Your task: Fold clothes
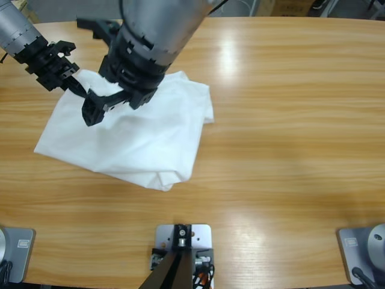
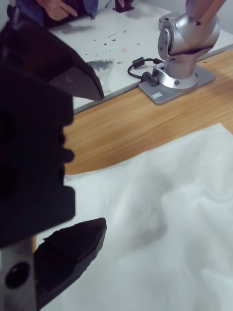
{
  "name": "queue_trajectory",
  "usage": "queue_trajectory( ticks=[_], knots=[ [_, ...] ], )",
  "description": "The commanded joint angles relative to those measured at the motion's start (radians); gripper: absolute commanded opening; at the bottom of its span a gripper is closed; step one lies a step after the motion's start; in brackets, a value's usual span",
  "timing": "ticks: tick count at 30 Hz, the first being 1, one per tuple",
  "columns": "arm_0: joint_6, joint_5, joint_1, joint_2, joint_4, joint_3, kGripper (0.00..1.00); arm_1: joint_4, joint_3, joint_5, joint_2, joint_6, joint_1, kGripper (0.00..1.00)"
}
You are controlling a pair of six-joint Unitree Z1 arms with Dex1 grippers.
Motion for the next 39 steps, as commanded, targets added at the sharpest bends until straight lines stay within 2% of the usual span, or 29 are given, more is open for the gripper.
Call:
queue_trajectory(
  ticks=[1, 12, 30, 39],
  knots=[
    [0.037, -0.030, 0.030, 0.060, 0.036, -0.016, 0.000, 0.026, -0.082, 0.058, 0.201, -0.012, 0.014, 0.977],
    [0.046, -0.035, 0.025, 0.060, 0.050, -0.017, 0.000, 0.068, -0.207, 0.081, 0.307, -0.012, 0.023, 0.977],
    [0.051, -0.067, 0.025, 0.055, 0.064, -0.031, 0.000, 0.245, -0.436, 0.114, 0.463, -0.015, 0.024, 0.977],
    [0.051, -0.067, 0.023, 0.053, 0.069, -0.029, 0.000, 0.274, -0.470, 0.173, 0.511, -0.014, 0.024, 0.977]
  ],
)
